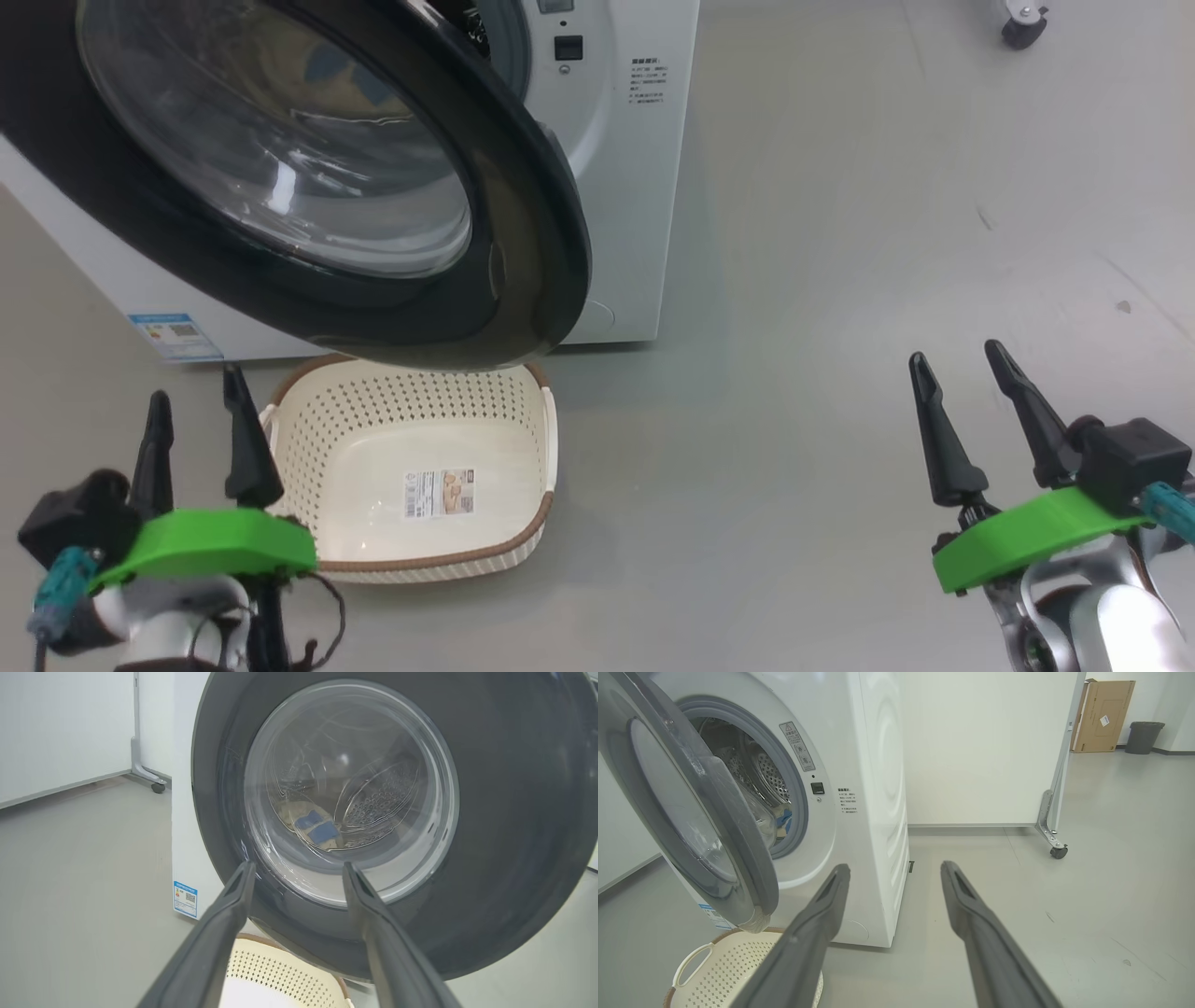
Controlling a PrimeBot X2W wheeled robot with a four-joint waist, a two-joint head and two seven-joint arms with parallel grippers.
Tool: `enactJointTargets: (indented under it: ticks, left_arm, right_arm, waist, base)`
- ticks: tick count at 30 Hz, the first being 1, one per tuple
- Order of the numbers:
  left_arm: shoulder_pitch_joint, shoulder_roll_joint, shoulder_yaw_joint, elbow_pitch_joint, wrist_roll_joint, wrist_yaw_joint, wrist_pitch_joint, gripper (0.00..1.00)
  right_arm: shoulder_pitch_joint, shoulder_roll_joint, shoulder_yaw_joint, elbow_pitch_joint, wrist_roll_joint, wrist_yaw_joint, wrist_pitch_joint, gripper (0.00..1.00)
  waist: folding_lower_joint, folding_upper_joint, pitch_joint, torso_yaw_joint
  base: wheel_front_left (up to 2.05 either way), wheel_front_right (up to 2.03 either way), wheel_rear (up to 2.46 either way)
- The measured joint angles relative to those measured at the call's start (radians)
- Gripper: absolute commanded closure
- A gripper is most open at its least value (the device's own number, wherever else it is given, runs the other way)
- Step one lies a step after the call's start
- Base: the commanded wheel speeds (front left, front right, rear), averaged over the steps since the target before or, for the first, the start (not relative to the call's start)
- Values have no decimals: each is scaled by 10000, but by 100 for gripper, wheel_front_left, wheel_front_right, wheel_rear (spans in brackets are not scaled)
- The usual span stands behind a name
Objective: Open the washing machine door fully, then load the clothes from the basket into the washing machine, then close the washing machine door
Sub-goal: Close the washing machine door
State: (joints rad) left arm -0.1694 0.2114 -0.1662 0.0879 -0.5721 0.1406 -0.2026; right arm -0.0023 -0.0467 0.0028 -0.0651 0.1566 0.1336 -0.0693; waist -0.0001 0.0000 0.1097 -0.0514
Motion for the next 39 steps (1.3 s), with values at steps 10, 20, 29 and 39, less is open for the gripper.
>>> enactJointTargets:
  ticks: [10,20,29,39]
  left_arm:
    - [1344,585,-802,-1141,1603,970,460,0]
    - [1771,802,-1183,-1954,2197,1030,892,0]
    - [1779,817,-1254,-2054,2199,1047,897,0]
    - [1779,844,-1250,-2125,2199,1058,901,0]
  right_arm:
    - [454,6,-42,-150,-86,0,171,0]
    - [618,13,-61,-343,-92,0,293,0]
    - [625,15,-73,-474,-173,0,343,0]
    - [770,17,-81,-535,-140,0,341,0]
  waist:
    - [0,0,-345,82]
    - [0,0,-353,96]
    - [0,0,-359,60]
    - [1,0,-283,-20]
  base:
    - [0,0,0]
    - [0,0,0]
    - [0,0,0]
    - [0,0,0]
